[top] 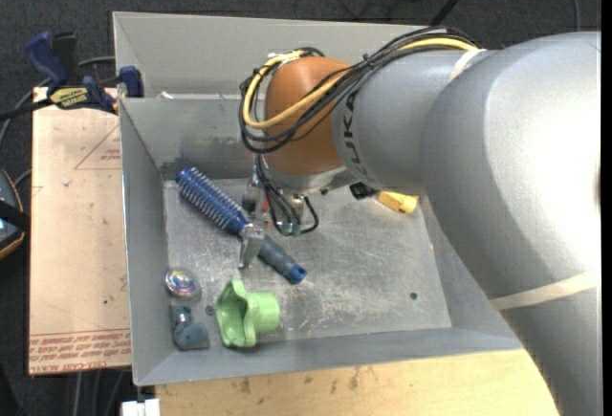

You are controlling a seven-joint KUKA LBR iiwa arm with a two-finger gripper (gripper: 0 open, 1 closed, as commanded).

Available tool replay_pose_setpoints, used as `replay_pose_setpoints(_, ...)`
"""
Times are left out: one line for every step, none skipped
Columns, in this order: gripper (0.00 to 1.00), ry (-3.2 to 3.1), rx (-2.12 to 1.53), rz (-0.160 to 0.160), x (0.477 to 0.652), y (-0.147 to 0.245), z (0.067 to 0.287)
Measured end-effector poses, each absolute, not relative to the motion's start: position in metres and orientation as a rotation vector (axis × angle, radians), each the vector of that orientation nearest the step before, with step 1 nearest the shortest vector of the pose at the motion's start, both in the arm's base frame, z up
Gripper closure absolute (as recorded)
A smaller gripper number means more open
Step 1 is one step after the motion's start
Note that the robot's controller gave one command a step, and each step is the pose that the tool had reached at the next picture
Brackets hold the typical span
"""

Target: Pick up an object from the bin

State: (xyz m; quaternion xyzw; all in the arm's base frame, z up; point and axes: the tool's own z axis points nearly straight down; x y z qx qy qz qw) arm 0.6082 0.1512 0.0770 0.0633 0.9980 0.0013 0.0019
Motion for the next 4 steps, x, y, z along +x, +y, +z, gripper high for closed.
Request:
replay_pose_setpoints(0.0, 3.132, 0.2, 0.004, 0.609, 0.152, 0.078)
replay_pose_setpoints(0.0, 3.133, 0.201, 0.004, 0.61, 0.152, 0.078)
replay_pose_setpoints(1.0, 3.13, 0.201, 0.005, 0.611, 0.152, 0.079)
replay_pose_setpoints(1.0, 3.13, 0.201, 0.005, 0.612, 0.153, 0.131)
